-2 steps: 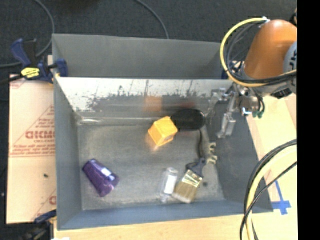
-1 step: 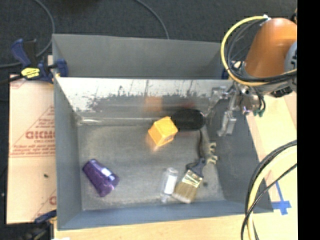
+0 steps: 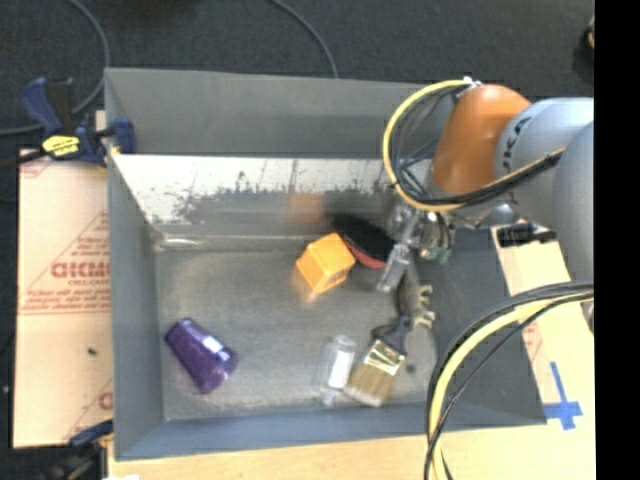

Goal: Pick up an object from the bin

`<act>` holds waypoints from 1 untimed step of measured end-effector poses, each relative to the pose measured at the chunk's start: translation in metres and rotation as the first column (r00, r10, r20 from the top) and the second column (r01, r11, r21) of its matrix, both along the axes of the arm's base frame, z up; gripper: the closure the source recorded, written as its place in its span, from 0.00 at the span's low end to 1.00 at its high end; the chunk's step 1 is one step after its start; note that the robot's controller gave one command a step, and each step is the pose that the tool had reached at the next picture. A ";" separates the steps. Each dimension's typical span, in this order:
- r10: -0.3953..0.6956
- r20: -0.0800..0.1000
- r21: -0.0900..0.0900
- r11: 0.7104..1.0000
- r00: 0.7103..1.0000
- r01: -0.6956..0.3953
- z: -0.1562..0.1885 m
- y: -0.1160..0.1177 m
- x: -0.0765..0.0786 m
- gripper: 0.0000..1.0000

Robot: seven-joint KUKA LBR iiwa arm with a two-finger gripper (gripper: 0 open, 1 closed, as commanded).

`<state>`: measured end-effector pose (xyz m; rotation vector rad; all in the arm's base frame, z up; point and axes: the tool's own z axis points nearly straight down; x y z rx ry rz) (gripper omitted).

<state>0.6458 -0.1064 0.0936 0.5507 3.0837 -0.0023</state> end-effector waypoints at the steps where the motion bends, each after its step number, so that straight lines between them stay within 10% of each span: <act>1: 0.464 -0.002 -0.005 0.886 0.886 -0.464 0.029 0.004 0.009 0.00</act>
Offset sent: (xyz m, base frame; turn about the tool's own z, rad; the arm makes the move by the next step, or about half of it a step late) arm -0.0071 0.0223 0.0064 0.0185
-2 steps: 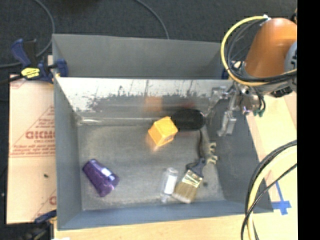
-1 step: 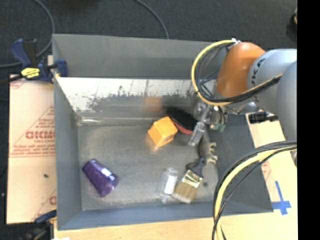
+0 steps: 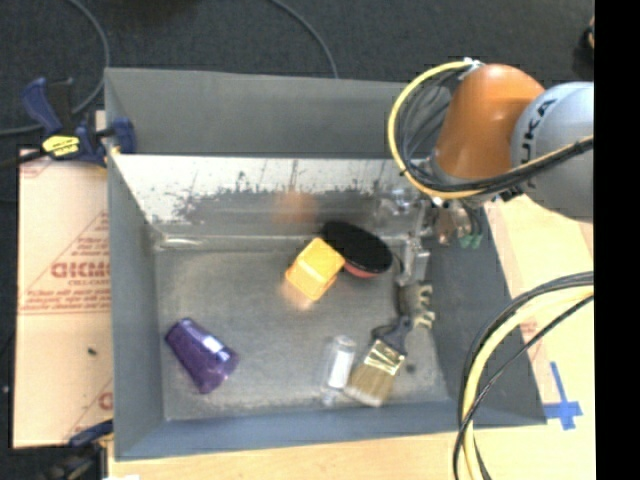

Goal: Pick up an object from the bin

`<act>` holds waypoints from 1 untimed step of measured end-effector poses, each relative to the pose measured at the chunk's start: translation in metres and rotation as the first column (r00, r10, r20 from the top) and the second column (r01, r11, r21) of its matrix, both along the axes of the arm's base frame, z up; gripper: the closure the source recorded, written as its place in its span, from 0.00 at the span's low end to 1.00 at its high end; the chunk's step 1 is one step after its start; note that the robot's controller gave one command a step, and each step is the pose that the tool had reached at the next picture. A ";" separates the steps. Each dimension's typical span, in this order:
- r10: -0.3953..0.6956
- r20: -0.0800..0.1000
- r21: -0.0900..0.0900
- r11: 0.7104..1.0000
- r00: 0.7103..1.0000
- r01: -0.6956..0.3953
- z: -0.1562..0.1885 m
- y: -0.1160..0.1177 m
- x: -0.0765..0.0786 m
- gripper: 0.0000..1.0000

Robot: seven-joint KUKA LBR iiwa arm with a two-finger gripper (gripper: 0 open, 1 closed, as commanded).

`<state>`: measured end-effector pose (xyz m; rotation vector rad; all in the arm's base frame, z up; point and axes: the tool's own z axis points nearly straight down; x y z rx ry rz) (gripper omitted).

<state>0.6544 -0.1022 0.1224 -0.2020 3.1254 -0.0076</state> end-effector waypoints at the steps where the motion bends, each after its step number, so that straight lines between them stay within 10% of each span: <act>1: -0.479 0.001 0.006 0.878 0.878 0.479 -0.022 0.017 -0.015 0.00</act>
Offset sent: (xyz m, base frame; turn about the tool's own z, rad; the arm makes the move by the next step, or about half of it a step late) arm -0.0136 0.0285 -0.0524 0.0834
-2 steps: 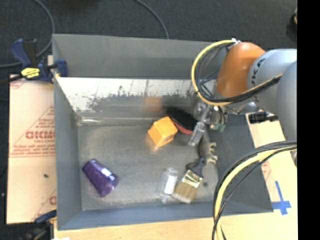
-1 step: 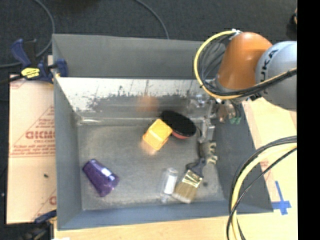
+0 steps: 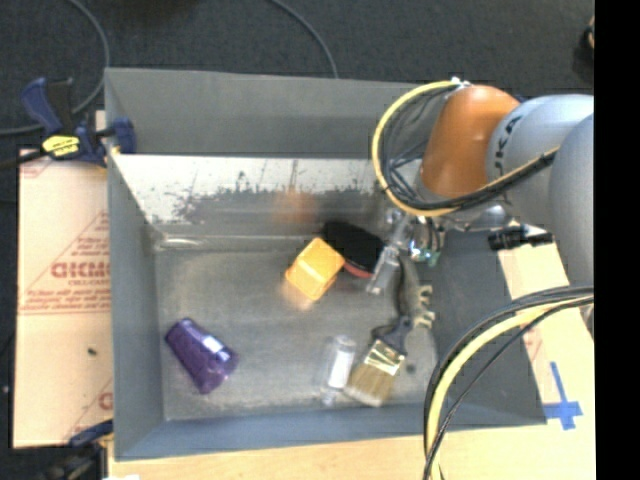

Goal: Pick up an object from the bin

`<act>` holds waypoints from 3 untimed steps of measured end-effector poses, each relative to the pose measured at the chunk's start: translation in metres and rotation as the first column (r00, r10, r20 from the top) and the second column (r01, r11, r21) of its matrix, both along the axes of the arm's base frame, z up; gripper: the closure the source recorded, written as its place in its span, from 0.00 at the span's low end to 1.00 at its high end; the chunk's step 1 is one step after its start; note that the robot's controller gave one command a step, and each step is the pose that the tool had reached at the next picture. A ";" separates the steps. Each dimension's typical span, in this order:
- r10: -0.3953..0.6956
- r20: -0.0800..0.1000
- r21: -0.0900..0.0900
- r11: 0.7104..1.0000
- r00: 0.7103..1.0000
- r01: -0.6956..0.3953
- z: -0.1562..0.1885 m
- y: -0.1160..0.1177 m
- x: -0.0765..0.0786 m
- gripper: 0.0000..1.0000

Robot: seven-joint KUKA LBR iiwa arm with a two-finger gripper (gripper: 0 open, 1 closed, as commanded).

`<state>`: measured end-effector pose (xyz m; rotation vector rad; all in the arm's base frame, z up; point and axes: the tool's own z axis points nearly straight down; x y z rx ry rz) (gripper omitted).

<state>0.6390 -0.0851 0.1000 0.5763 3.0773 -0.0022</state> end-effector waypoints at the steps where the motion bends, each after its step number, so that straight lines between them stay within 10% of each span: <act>1: 0.404 -0.001 -0.007 0.915 0.915 -0.404 -0.029 0.010 0.003 0.00; 2: -0.131 -0.001 0.001 0.991 0.991 0.131 -0.029 0.021 -0.014 1.00; 3: -0.130 -0.001 0.001 0.991 0.991 0.130 -0.029 0.021 -0.014 1.00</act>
Offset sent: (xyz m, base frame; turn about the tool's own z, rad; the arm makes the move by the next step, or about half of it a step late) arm -0.0140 0.0219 -0.0300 0.1343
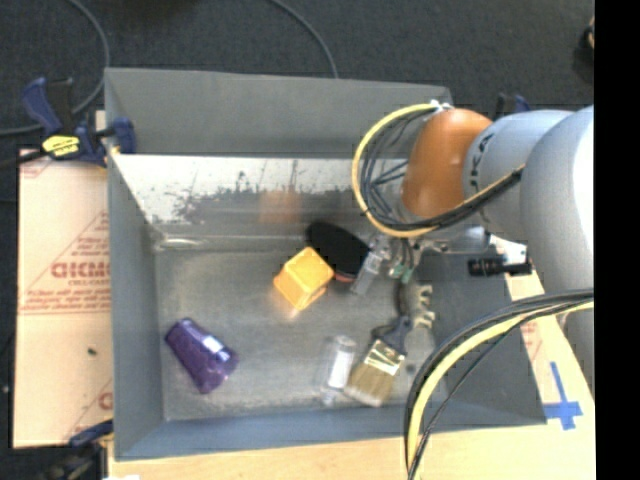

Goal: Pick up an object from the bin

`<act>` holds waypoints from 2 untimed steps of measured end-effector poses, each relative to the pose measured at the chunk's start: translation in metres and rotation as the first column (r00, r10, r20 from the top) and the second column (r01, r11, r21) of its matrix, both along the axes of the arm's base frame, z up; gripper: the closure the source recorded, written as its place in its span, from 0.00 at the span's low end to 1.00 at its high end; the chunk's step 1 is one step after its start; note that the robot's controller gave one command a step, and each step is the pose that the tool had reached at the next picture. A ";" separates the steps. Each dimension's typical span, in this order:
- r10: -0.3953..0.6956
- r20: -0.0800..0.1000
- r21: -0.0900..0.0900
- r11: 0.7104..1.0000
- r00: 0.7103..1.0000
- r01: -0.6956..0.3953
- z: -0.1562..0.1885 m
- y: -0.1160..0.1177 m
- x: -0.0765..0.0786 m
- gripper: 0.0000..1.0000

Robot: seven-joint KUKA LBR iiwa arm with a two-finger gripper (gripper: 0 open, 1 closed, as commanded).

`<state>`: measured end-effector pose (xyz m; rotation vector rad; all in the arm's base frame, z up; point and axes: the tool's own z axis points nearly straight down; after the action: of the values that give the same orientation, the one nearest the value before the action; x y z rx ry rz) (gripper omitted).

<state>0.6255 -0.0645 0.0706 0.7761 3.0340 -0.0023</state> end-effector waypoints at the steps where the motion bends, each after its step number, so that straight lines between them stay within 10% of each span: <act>1: 0.001 0.000 -0.001 1.000 1.000 -0.001 0.005 0.000 -0.001 1.00; 2: 0.001 -0.007 0.000 1.000 1.000 -0.001 0.019 0.000 -0.003 1.00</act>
Offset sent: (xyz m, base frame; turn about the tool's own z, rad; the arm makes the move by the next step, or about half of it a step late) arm -0.0002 0.0000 0.1109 0.0000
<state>0.6229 -0.0648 0.0892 0.7760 3.0407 -0.0042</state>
